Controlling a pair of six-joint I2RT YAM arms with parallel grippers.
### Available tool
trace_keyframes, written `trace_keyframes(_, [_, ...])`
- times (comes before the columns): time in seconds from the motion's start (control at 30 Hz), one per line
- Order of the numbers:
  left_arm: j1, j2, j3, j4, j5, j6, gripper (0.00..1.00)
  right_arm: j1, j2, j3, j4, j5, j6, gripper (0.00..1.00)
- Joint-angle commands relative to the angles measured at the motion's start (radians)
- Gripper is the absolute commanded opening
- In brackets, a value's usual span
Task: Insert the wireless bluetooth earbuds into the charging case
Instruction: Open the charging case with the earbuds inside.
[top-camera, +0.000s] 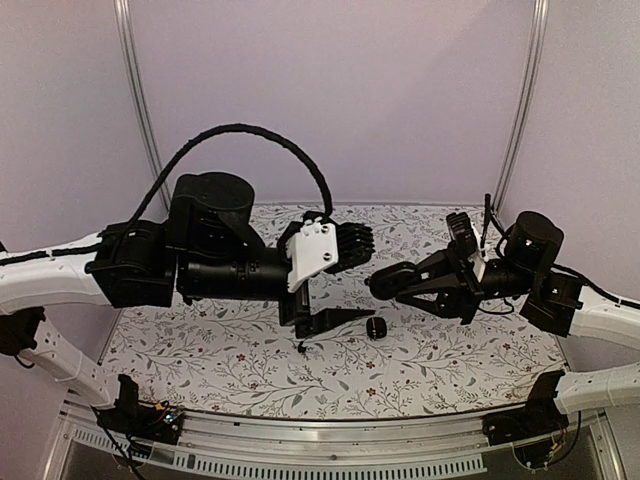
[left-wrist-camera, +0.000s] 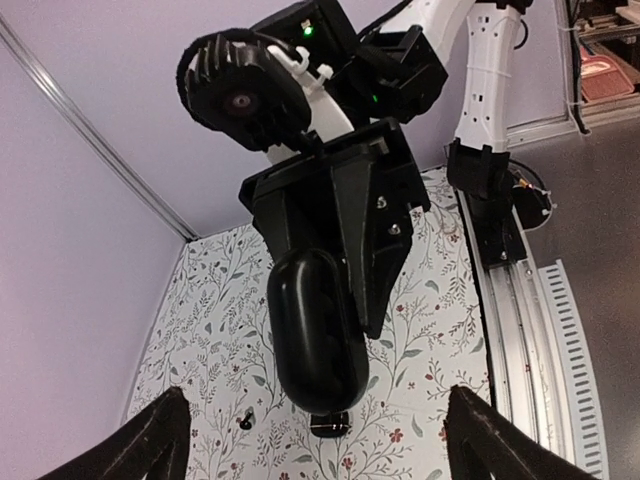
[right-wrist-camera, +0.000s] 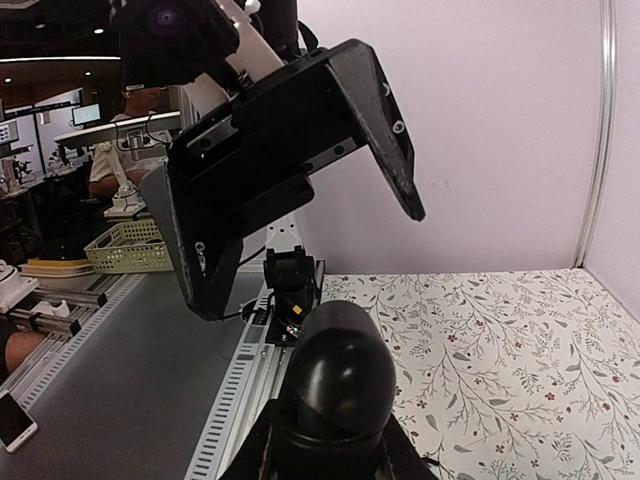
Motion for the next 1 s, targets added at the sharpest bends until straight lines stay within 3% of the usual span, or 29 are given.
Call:
trace_keyframes(0.0, [-0.009,0.048,0.012,0.033,-0.082,0.041,0.85,-0.001,0.004,-0.004,0.059,0.013,0.066,0.1])
trace_keyframes(0.33, [-0.03,0.077,0.036,0.027,-0.006,0.076,0.68,-0.001,0.008,-0.014,0.067,0.022,0.076,0.1])
trace_keyframes(0.83, [-0.063,0.154,0.091,-0.055,-0.019,0.105,0.41,-0.001,0.007,-0.016,0.079,0.045,0.116,0.09])
trace_keyframes(0.97, [-0.062,0.137,0.083,-0.035,-0.034,0.092,0.48,-0.001,0.007,-0.023,0.078,0.031,0.098,0.09])
